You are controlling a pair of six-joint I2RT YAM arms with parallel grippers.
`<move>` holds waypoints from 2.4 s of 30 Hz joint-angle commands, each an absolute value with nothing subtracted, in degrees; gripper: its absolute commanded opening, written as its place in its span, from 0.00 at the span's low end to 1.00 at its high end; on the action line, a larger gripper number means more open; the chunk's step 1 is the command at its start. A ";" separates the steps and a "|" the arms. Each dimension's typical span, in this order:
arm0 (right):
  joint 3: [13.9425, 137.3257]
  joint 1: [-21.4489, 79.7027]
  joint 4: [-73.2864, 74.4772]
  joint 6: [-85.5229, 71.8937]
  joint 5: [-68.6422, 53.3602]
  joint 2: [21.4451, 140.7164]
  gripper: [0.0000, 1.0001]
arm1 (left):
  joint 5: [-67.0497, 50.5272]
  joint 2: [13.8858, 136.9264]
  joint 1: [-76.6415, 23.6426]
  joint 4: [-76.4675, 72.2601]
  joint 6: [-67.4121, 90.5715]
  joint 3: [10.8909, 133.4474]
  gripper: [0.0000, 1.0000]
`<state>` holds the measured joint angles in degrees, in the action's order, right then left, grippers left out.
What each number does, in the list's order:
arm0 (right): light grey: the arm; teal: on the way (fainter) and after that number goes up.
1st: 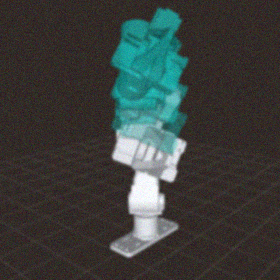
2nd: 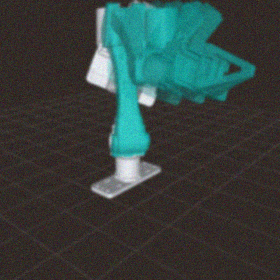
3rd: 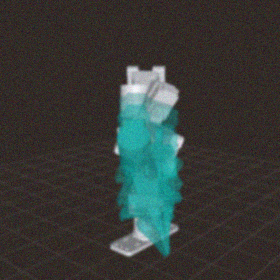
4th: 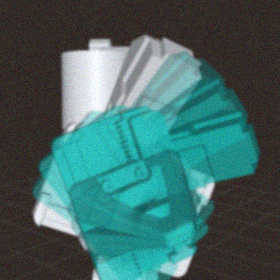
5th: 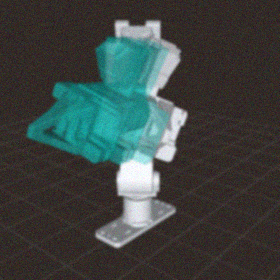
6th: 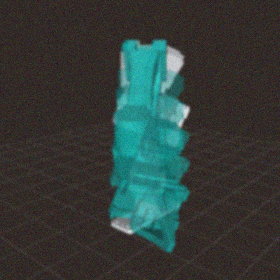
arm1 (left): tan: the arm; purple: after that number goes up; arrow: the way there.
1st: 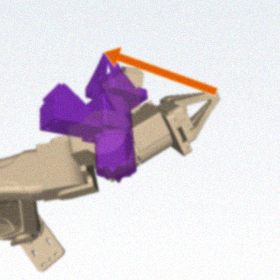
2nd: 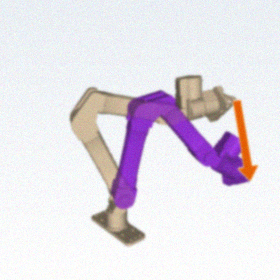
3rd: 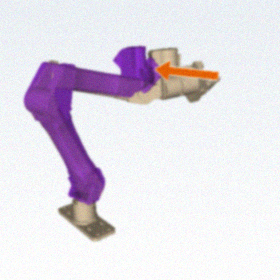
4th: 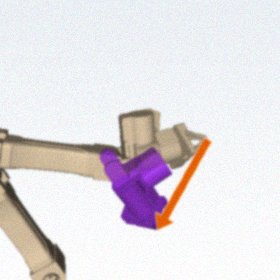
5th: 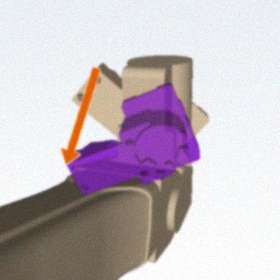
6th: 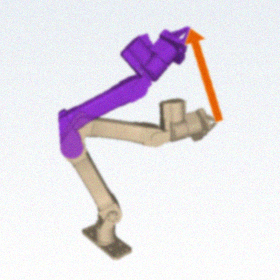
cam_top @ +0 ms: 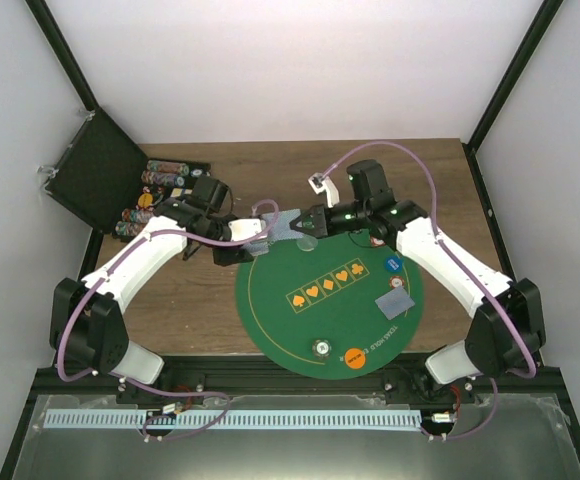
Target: Distribute texas hold em gaming equipment
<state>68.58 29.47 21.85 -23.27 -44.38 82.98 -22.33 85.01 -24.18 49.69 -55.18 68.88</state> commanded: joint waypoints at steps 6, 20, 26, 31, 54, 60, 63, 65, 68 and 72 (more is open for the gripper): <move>70.83 30.45 39.05 -9.42 -44.98 79.88 0.01 | -22.34 83.55 -20.21 47.20 -50.50 67.30 0.52; 62.94 54.28 43.94 9.14 -37.55 91.99 0.01 | -21.57 81.30 -15.28 48.33 -49.34 65.96 0.52; 64.75 58.17 45.76 13.21 -38.32 97.94 0.02 | -21.51 81.31 -15.21 48.51 -49.45 66.44 0.52; 65.21 58.35 46.14 13.35 -35.73 101.77 0.02 | -21.62 81.46 -15.21 48.69 -49.63 66.29 0.52; 67.09 58.36 45.86 9.18 -23.59 102.95 0.31 | -21.66 81.45 -15.25 49.26 -50.18 66.66 0.53; 69.23 58.15 43.50 7.22 -18.87 98.73 0.55 | -21.44 81.47 -15.21 49.72 -50.85 67.22 0.53; 70.06 57.19 41.63 5.58 -18.67 95.32 0.60 | -21.70 81.41 -15.21 50.44 -51.24 67.90 0.53; 70.03 55.72 40.37 4.31 -20.47 92.63 0.63 | -21.95 81.24 -15.21 51.13 -51.65 68.51 0.53; 68.92 52.01 37.76 1.40 -24.29 87.57 0.69 | -22.45 81.19 -15.27 51.84 -52.11 69.30 0.54; 65.34 43.61 29.58 -6.68 -32.60 80.46 0.76 | -23.77 81.88 -16.24 54.56 -52.95 71.24 0.54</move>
<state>67.20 50.22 38.02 1.52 -24.67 86.63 -21.39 82.48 -15.42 51.96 -51.31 68.31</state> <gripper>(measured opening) 0.731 0.541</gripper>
